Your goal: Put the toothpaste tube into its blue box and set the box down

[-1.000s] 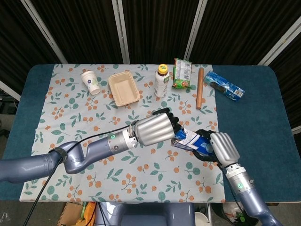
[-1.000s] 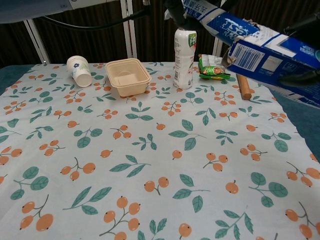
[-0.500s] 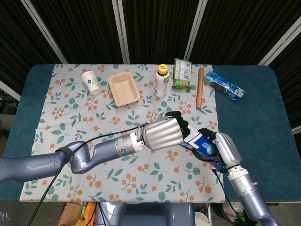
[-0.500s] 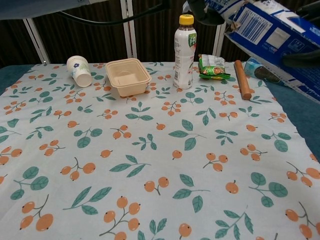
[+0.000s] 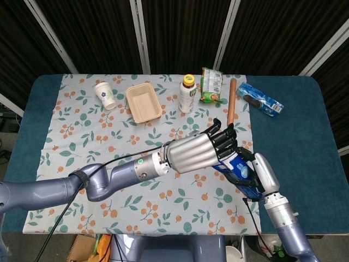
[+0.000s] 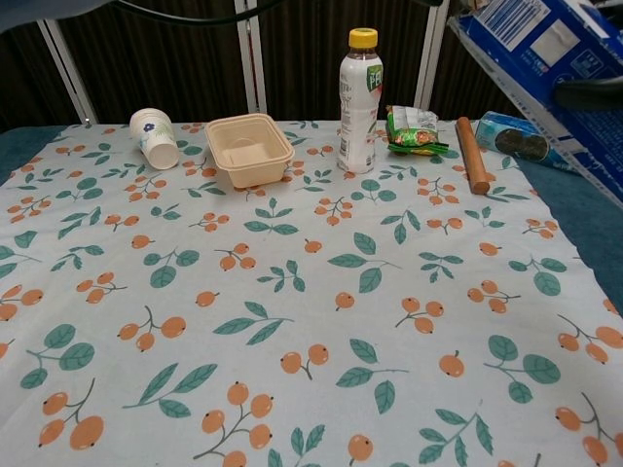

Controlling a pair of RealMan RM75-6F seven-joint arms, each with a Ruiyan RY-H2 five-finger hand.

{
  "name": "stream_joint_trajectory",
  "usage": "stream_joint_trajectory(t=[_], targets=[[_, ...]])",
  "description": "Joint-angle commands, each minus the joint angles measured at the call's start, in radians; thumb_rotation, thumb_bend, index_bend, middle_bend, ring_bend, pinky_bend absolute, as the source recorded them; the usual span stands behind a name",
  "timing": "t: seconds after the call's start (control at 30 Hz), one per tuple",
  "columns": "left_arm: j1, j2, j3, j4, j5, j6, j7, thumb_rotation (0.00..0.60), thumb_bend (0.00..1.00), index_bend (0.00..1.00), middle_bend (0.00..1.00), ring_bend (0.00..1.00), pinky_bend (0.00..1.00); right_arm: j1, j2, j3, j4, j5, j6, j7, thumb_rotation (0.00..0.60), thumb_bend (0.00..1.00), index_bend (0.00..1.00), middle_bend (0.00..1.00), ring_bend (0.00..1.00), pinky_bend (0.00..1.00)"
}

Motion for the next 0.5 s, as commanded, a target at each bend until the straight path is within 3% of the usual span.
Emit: stream_joint_trajectory(t=[0.03,0.5], targets=[[0.005,0.004,-0.017,-0.010,-0.012,0.022,-0.003,0.600,0.00,0.20,0.22,0.19,0.34,-0.011,-0.022,0.010,0.016,0.001,0.021,0.038,0.600,0.39,0.54,0.52,0.50,0.57],[-0.018,0.021,-0.026,-0.028,-0.007,0.029,-0.004,0.600,0.00,0.18,0.19,0.17,0.33,-0.037,-0.089,0.029,0.064,-0.095,0.091,0.191,0.600,0.39,0.54,0.52,0.50,0.57]])
